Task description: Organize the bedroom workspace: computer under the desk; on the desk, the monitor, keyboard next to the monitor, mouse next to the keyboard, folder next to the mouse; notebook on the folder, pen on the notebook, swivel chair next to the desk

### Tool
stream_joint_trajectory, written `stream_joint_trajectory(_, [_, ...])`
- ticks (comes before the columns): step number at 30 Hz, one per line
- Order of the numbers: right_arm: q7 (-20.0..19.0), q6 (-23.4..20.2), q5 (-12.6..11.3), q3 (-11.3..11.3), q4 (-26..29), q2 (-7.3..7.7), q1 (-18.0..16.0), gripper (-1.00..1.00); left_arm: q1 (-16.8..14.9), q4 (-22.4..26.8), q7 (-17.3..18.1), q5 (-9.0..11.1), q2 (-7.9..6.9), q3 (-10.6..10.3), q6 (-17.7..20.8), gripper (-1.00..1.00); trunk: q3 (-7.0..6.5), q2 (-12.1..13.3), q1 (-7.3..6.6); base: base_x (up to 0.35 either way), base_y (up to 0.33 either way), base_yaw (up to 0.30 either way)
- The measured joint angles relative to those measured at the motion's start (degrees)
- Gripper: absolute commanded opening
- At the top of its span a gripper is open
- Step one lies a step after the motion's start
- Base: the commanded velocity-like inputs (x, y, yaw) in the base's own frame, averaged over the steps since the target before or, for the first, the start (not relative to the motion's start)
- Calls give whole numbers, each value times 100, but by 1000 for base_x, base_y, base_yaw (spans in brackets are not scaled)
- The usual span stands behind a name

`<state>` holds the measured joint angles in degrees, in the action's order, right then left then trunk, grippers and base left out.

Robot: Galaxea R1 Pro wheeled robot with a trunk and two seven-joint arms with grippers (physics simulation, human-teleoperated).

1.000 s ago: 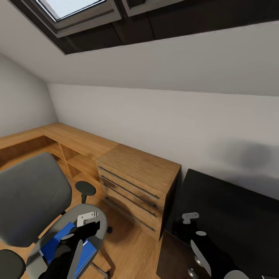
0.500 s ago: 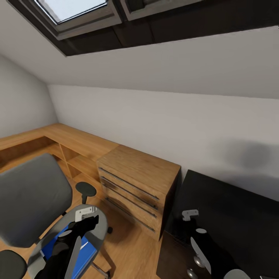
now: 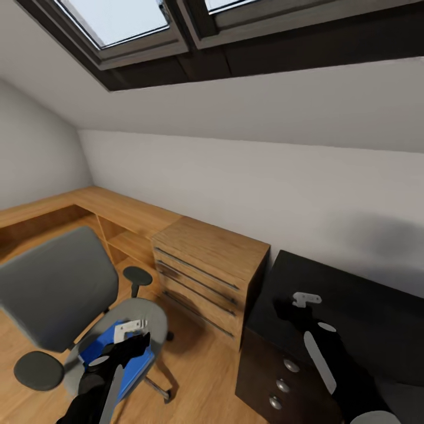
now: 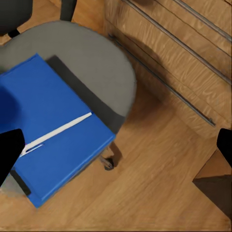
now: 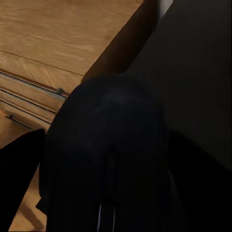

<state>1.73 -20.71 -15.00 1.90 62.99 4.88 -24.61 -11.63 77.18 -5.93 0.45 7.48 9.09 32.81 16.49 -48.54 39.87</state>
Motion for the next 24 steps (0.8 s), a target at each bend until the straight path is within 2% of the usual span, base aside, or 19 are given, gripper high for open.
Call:
stream_joint_trajectory(1, [4, -189, -14, -115, 277, 2, 115, -100, 104, -3, -1, -4, 2, 0, -2, 100, -18, 40, -22, -329, 0, 0])
stream_joint_trajectory(2, [10, -529, -22, -315, 750, -2, 328, -100, 425, 15, -1, -7, 2, -4, -18, 100, -35, 79, -44, -298, 0, 0])
stream_joint_trajectory(5, [11, -685, -39, -389, 972, -5, 452, -100, 717, 25, 3, -7, 3, -7, -36, 100, -90, 200, -111, -154, 0, 0])
stream_joint_trajectory(7, [9, -758, -52, -419, 1242, -10, 610, -100, 1021, -20, 11, -20, -5, -8, -55, 100, -125, 280, -157, -26, 0, 0])
stream_joint_trajectory(10, [84, -662, -146, -412, 1260, -105, 706, -100, 1116, -117, -10, -9, 27, 65, -151, 100, -124, 282, -158, 0, 0, 0])
stream_joint_trajectory(13, [85, -566, -208, -412, 1259, -106, 790, -100, 1210, -216, -9, -9, 28, 67, -246, 100, -123, 282, -158, 0, 0, 0])
stream_joint_trajectory(19, [-18, -685, -31, -432, 1174, -111, 675, -100, 1403, -296, 2, -7, -36, 134, -438, 100, -231, 521, -289, 0, 0, 0])
stream_joint_trajectory(24, [-34, -704, -16, -455, 1181, -111, 663, -100, 1564, -367, 16, -6, -56, 151, -599, 100, -321, 722, -399, 0, 0, 0])
